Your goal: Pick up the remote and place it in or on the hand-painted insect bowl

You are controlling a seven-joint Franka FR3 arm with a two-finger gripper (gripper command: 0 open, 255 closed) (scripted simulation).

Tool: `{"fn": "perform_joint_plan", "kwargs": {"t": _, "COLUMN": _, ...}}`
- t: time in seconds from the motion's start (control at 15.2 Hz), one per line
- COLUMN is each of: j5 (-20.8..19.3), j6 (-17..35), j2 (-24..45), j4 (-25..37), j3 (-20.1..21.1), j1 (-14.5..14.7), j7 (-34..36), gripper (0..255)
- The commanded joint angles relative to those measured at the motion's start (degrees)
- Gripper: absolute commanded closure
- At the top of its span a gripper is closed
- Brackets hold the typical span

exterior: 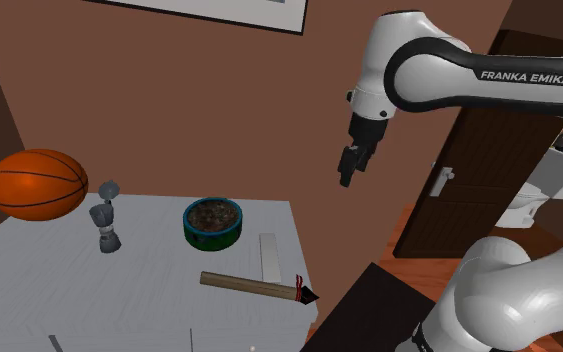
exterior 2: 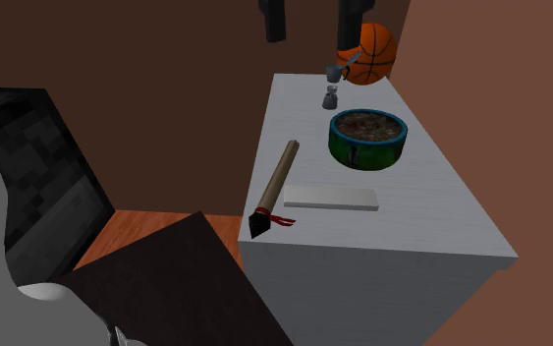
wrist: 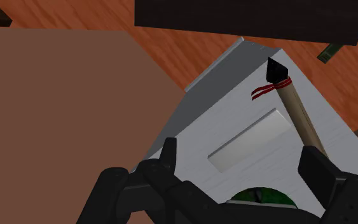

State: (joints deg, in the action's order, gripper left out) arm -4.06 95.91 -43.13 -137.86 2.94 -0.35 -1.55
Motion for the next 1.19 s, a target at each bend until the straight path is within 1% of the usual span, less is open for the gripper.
{"fn": "perform_joint_plan", "kwargs": {"t": 0.0, "j5": 0.0, "j6": 0.0, "j2": 0.0, "j4": 0.0, "j3": 0.0, "j1": 0.0, "j7": 0.0, "gripper": 0}}
{"fn": "perform_joint_plan", "kwargs": {"t": 0.26, "j5": 1.7, "j6": 7.63, "j2": 4.0, "j4": -4.01, "j3": 2.01, "j1": -0.72, "j7": 5.98, "gripper": 0}}
{"fn": "perform_joint_plan", "kwargs": {"t": 0.59, "j5": 3.39, "j6": 17.59, "j2": 11.18, "j4": -7.14, "j3": 4.56, "j1": -1.69, "j7": 13.31, "gripper": 0}}
{"fn": "perform_joint_plan", "kwargs": {"t": 0.86, "j5": 4.13, "j6": 25.63, "j2": 18.54, "j4": -8.03, "j3": 6.53, "j1": -2.61, "j7": 19.17, "gripper": 0}}
{"fn": "perform_joint_plan", "kwargs": {"t": 1.12, "j5": 4.01, "j6": 33.38, "j2": 27.05, "j4": -7.46, "j3": 8.31, "j1": -3.66, "j7": 25.22, "gripper": 0}}
